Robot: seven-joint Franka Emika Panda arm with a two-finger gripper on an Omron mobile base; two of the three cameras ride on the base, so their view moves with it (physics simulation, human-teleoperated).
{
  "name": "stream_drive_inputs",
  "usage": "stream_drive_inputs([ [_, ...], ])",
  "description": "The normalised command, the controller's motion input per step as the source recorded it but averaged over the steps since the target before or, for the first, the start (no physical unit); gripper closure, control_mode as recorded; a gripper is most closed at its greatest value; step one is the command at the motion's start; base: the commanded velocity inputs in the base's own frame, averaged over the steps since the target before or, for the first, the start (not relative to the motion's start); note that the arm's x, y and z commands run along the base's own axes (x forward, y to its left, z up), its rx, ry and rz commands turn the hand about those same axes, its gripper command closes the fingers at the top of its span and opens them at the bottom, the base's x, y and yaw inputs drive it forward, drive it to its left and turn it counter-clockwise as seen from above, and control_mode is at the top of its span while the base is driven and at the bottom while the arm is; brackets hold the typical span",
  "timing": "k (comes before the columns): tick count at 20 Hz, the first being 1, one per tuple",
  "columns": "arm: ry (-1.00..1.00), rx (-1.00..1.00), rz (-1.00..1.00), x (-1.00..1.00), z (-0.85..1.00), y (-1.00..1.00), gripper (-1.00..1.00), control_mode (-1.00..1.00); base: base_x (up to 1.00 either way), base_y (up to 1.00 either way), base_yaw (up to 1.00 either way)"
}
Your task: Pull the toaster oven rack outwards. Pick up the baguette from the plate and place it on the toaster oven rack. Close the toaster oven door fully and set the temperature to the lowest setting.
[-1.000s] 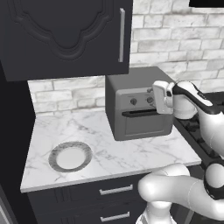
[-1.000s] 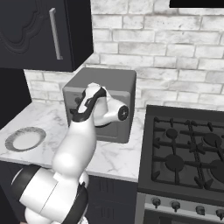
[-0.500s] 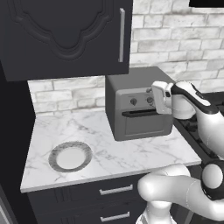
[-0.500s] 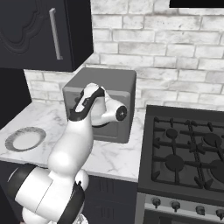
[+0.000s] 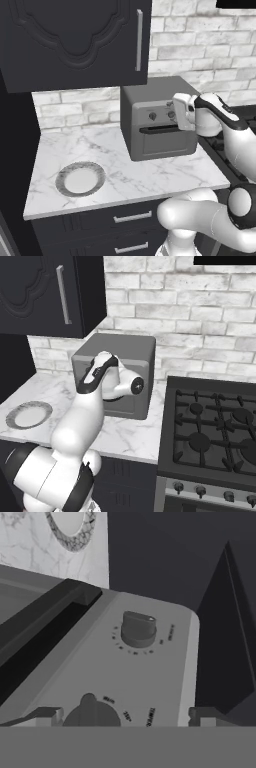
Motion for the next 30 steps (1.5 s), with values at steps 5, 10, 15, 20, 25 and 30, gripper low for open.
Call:
stream_drive_inputs([
  [5,-0.13,-0.03,0.03,0.23,-0.17,0.00,1.00,-1.00,0.00,0.00,0.00],
  [10,-0.09,-0.02,0.03,0.24,-0.20,0.00,1.00,-1.00,0.00,0.00,0.00],
  [15,-0.09,-0.01,0.02,0.27,-0.21,-0.03,1.00,-1.00,0.00,0.00,0.00],
  [20,-0.10,0.00,0.03,0.28,-0.20,-0.12,1.00,-1.00,0.00,0.00,0.00],
  [25,-0.07,-0.03,0.03,0.36,-0.23,-0.21,1.00,-1.00,0.00,0.00,0.00],
  [30,-0.02,-0.08,0.03,0.48,-0.19,-0.35,1.00,-1.00,0.00,0.00,0.00],
])
